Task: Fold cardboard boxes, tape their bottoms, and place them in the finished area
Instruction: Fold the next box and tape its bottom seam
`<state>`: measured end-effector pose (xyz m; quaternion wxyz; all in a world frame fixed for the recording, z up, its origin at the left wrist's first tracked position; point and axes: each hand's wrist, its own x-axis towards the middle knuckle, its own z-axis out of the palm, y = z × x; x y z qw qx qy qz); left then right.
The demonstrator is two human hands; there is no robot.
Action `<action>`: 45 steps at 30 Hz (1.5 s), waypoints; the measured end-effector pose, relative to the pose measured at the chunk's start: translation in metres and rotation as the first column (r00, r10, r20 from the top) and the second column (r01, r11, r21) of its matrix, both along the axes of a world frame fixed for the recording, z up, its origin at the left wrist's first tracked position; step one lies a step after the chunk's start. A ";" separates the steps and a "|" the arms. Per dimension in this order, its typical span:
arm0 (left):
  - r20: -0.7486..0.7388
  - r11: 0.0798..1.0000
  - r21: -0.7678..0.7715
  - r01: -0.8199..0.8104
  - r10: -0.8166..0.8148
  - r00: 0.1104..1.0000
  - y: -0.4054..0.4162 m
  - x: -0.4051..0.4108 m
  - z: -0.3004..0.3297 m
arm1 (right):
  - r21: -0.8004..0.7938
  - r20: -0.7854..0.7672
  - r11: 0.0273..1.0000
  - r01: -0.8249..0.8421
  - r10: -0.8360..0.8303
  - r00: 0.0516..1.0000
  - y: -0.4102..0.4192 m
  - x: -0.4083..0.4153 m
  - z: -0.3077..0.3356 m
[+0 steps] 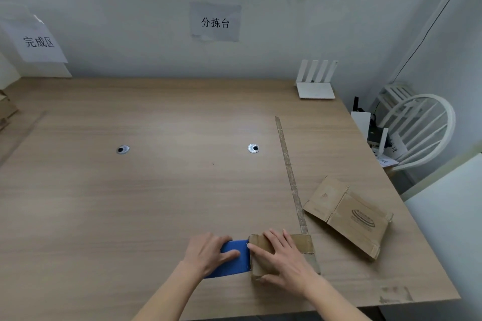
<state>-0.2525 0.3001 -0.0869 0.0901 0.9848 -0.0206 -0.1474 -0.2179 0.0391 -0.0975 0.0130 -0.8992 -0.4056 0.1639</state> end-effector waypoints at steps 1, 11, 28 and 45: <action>-0.005 0.999 0.035 0.009 -0.009 1.000 -0.003 0.001 -0.003 | -0.004 -0.003 1.000 0.005 -0.005 1.000 0.000 -0.001 0.000; 0.016 0.986 0.029 -0.164 0.164 0.986 0.017 -0.020 -0.045 | -0.092 0.057 0.992 0.080 -0.075 0.996 0.010 0.006 0.009; -0.111 0.976 0.045 -0.215 0.219 0.970 0.008 -0.042 -0.075 | 0.177 -0.429 0.786 0.593 -0.481 0.765 -0.039 -0.001 0.007; 0.042 0.807 -0.545 -0.230 0.300 0.953 0.030 -0.026 0.009 | 0.405 -0.522 0.654 0.639 -0.409 0.749 0.034 0.011 0.052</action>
